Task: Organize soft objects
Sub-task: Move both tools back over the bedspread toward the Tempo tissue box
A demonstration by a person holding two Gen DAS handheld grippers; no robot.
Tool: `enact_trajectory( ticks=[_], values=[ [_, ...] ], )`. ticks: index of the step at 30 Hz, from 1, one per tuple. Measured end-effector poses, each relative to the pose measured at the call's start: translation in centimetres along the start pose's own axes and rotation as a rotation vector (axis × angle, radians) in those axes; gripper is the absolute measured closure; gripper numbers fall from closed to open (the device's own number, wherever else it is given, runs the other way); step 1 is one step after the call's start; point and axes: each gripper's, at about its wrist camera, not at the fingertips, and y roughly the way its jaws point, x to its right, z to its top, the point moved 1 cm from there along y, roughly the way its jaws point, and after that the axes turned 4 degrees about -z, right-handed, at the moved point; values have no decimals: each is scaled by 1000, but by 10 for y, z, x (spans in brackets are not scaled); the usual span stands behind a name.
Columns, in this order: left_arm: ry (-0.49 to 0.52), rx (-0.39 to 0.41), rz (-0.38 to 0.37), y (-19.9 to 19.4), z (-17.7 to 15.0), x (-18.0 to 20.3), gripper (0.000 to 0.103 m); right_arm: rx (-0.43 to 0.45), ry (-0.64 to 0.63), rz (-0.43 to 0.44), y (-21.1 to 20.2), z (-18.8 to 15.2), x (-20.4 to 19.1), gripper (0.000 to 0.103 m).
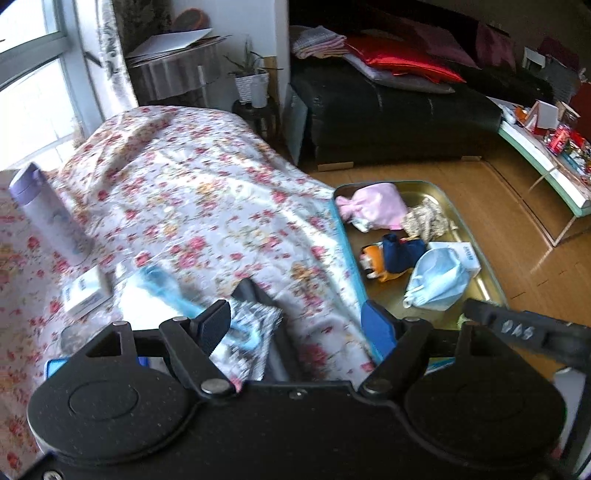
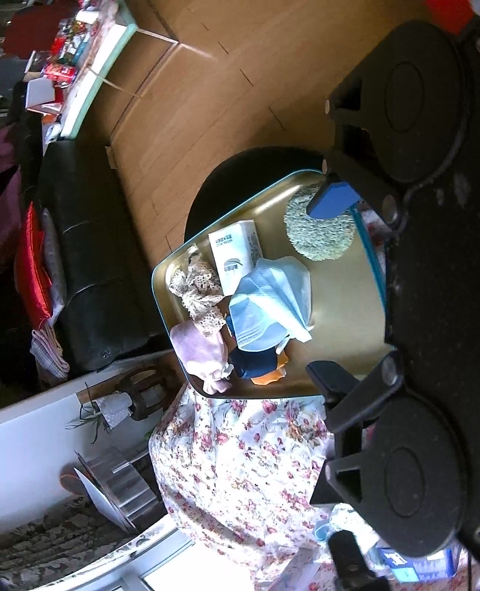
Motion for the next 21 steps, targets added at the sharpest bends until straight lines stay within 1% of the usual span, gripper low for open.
enact_trajectory(
  ticks=[8,13,18,21],
  values=[
    [-36,0,51,-14,-31,-27,29,14,-47,-9,-8,-11,-11,19],
    [-83,-17,69,-20,-56,-51,28,26,-115,-13,-16,-25,-25,18],
    [-127,-41,105,-20,-80,-76,28,38,-184,0,-24,-38,-40,16],
    [-171,-62,121,-18,-92,-94,28,42,-236,2,-27,-45,-51,16]
  ],
)
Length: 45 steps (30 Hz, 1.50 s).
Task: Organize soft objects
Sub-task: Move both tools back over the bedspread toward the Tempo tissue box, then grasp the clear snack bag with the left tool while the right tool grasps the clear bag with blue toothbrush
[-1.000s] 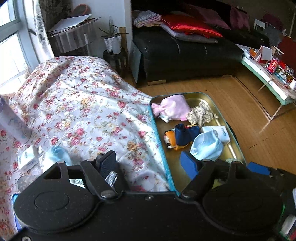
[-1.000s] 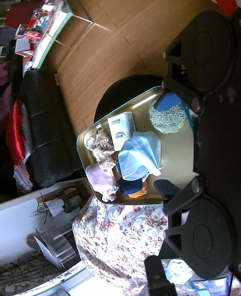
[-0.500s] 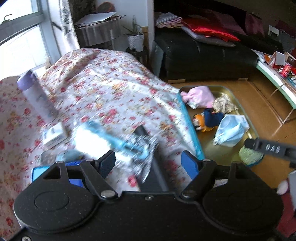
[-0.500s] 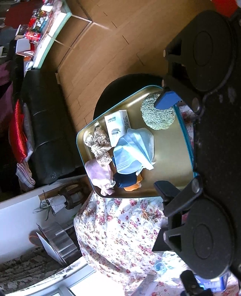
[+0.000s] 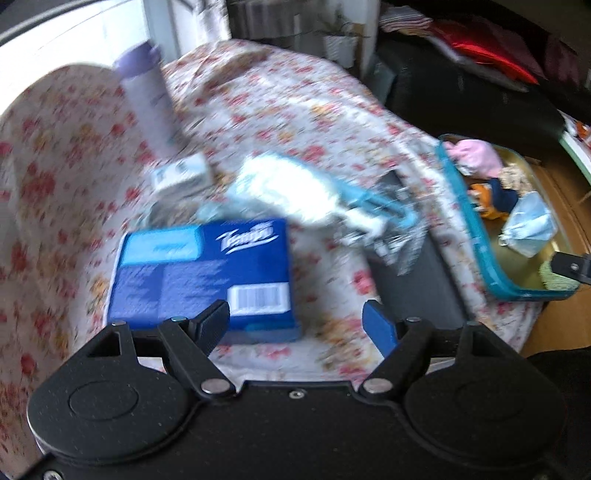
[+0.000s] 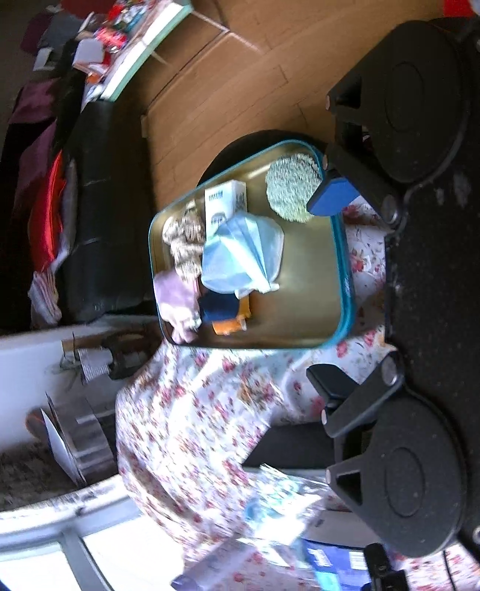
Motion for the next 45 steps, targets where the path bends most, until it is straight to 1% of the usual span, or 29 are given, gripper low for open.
enact_trajectory(
  ticks=[2,6,11,15,17,21,23,26,30,33,37,39,40,45],
  values=[
    [-27,-11,15,3,-5,-12,28,7,-37,-2,-2,-3,-8,16],
    [-64,-19,52,7,-13,-35,28,12,-92,22,-5,-4,-24,16],
    [-112,-18,80,9,-14,-61,28,17,-136,61,-9,-4,-42,16],
    [-134,5,102,10,-2,-80,28,17,-165,80,-10,-2,-58,16],
    [-134,21,117,12,7,-88,25,15,-177,96,-10,-2,-66,16],
    [-125,35,140,23,30,-104,24,17,-211,120,-11,0,-84,16],
    [-124,39,135,28,40,-110,23,17,-229,130,-10,1,-92,16],
    [-114,9,112,43,53,-116,23,24,-259,149,-12,2,-105,16],
    [-108,-37,81,62,64,-120,23,31,-290,165,-16,3,-119,16],
    [-102,-50,75,71,68,-122,23,27,-303,174,-16,4,-125,16],
    [-96,-52,53,76,73,-123,23,21,-310,181,-14,5,-131,16],
    [-103,-39,39,75,76,-124,19,18,-311,187,-13,5,-132,16],
    [-106,-34,28,74,77,-124,16,16,-312,188,-13,4,-132,16],
    [-69,-39,-4,77,79,-120,16,14,-319,195,-12,4,-136,16]
  ],
)
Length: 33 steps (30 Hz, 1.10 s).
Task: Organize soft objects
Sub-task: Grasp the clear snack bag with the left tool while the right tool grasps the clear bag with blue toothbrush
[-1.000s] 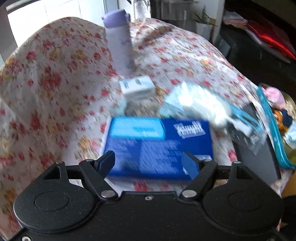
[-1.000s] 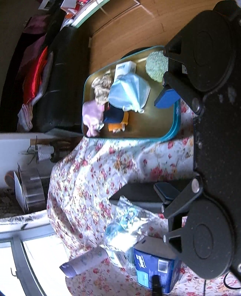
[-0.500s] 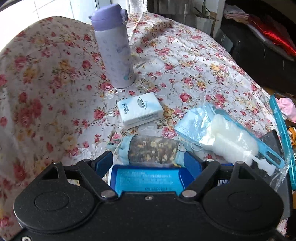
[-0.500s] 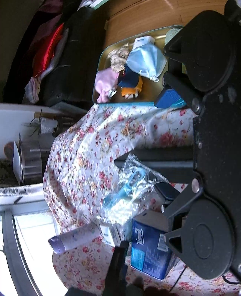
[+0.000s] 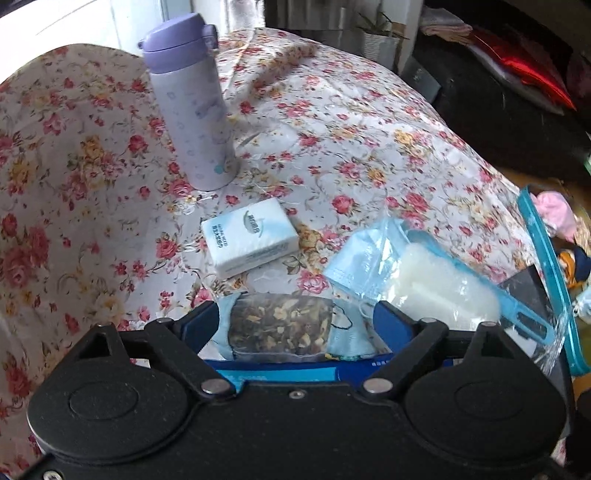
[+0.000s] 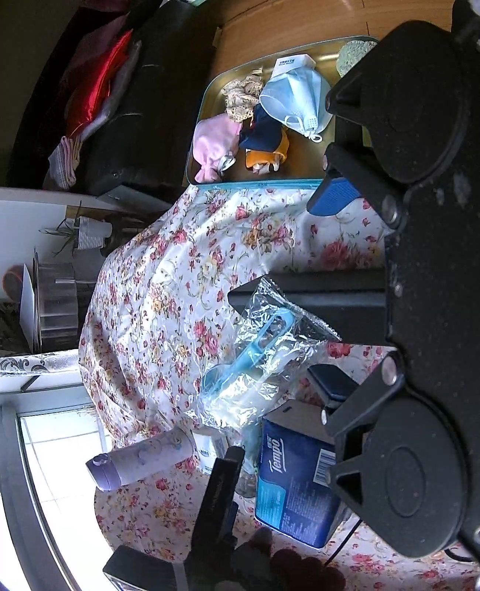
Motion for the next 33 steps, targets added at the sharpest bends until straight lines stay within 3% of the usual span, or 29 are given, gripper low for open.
enact_trajectory(
  ticks=[5,10,14,20,33],
  values=[
    [40,-33,2,9,-3,4,15,-1,-25,4,2,2,-7,16],
    [11,-85,7,27,-3,-1,17,17,-85,4,6,9,-22,16],
    [-6,-85,4,34,1,-4,25,28,-146,9,14,19,-36,16],
    [19,-80,22,42,5,0,27,28,-240,29,31,38,-62,16],
    [48,-102,5,57,11,1,29,-82,-291,75,89,65,-102,16]
  ],
)
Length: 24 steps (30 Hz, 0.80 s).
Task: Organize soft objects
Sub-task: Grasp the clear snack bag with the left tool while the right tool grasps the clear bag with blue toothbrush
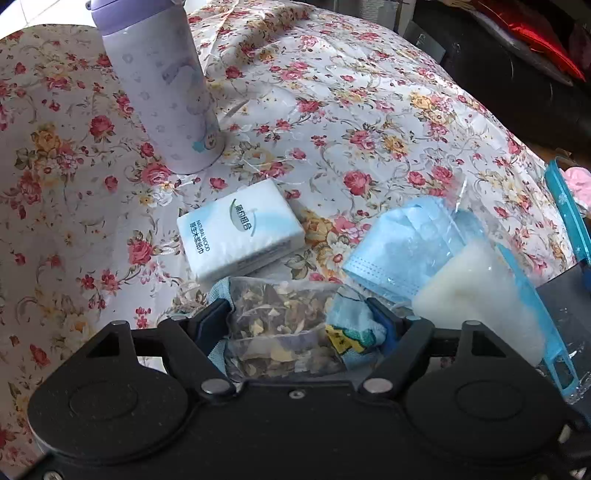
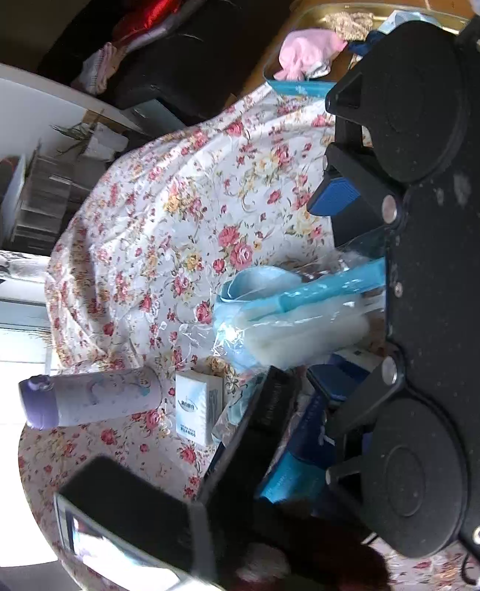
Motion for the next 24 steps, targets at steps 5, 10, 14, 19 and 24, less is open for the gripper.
enact_trajectory(
  ticks=[5,10,14,19,24],
  values=[
    [-3,5,-9,1,-1,-1,30,-49,22,45,13,6,-1,32],
    [-16,3,-21,0,0,-3,30,-82,39,100,14,6,-2,71],
    [-22,10,-21,0,-1,-3,32,-65,70,112,4,5,5,73],
    [-31,23,-18,-4,-2,-3,38,-34,142,128,-15,3,18,73],
    [-41,33,-9,-11,-2,-2,43,-10,216,123,-36,-5,30,73]
  ],
)
